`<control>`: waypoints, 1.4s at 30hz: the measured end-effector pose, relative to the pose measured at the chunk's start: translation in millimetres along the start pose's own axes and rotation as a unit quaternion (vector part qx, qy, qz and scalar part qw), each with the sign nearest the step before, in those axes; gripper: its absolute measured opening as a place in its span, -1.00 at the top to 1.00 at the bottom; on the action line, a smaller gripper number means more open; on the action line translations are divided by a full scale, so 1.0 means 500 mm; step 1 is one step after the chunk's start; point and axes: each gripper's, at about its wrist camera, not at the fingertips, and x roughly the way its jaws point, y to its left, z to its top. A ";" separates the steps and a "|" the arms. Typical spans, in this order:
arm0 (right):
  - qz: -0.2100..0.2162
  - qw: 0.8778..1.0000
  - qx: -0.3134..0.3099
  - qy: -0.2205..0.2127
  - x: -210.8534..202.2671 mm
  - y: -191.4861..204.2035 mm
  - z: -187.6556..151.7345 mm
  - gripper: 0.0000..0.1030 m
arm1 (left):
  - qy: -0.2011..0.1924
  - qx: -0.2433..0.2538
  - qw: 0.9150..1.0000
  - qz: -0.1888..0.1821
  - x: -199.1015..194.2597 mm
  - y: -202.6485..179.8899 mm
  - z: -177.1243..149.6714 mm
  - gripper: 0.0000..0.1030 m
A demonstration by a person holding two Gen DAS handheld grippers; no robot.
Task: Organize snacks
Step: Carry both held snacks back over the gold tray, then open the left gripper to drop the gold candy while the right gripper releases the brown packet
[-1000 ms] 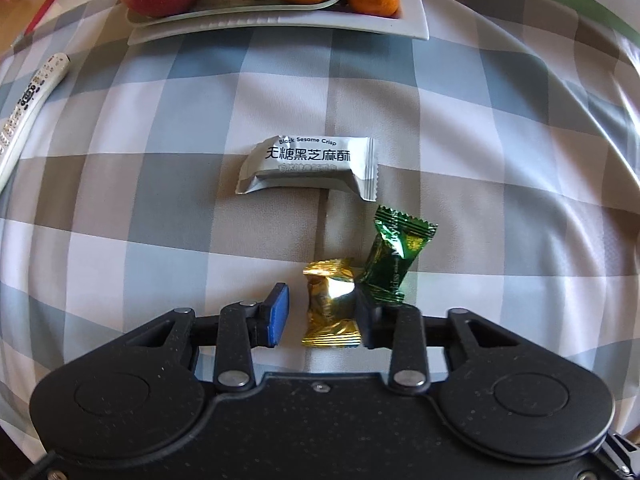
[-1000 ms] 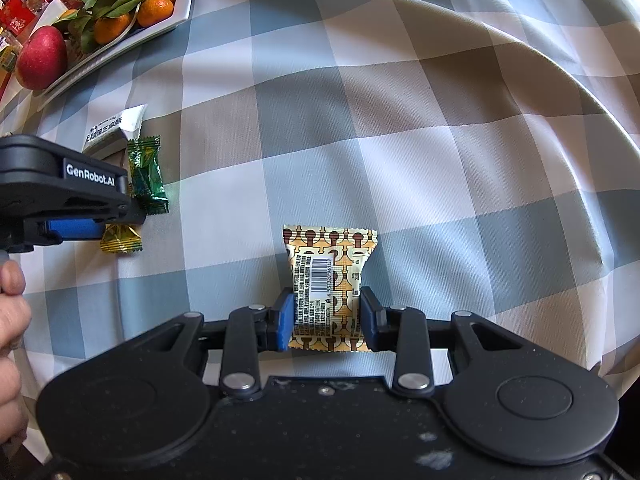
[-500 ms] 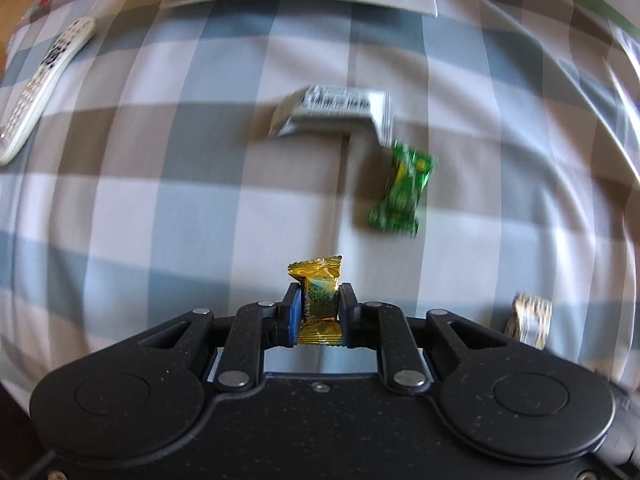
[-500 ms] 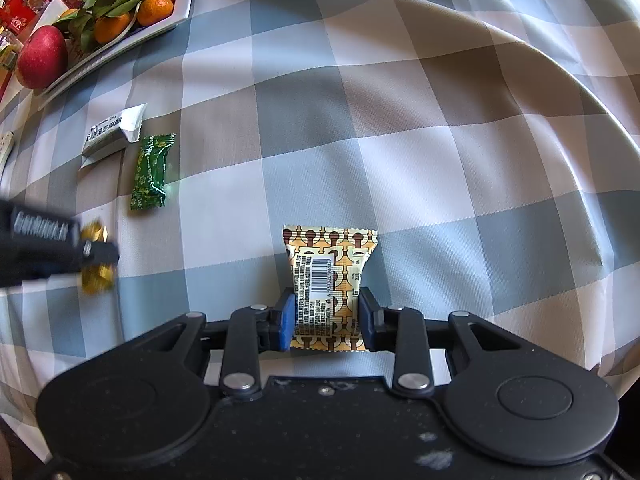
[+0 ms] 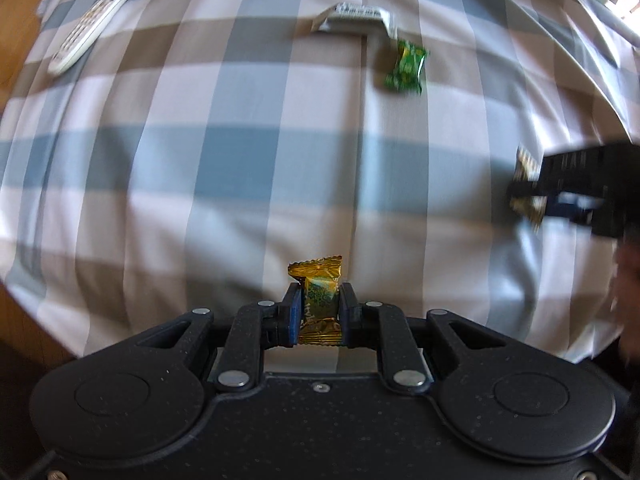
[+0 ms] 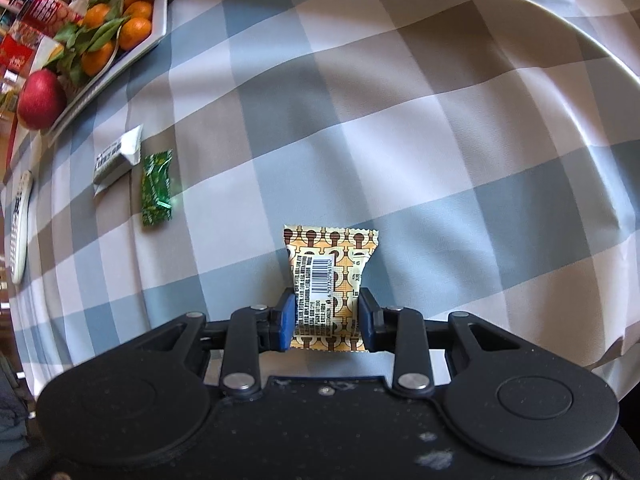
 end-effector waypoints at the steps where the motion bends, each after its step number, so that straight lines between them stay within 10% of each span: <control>1: -0.001 1.000 0.001 -0.004 -0.003 -0.003 0.001 0.35 | 0.000 -0.005 1.000 0.001 -0.002 0.007 -0.019 0.51; 14: 0.018 0.994 -0.012 -0.108 -0.109 -0.031 -0.072 0.35 | -0.009 -0.024 1.000 -0.005 -0.032 0.040 -0.179 0.51; 32: 0.052 0.980 -0.080 -0.175 -0.193 -0.072 -0.488 0.35 | -0.038 -0.026 0.999 -0.008 -0.043 0.001 -0.287 0.51; 42: 0.028 0.979 -0.080 -0.183 -0.205 -0.074 -0.602 0.35 | -0.054 -0.021 0.998 0.005 -0.041 -0.006 -0.304 0.50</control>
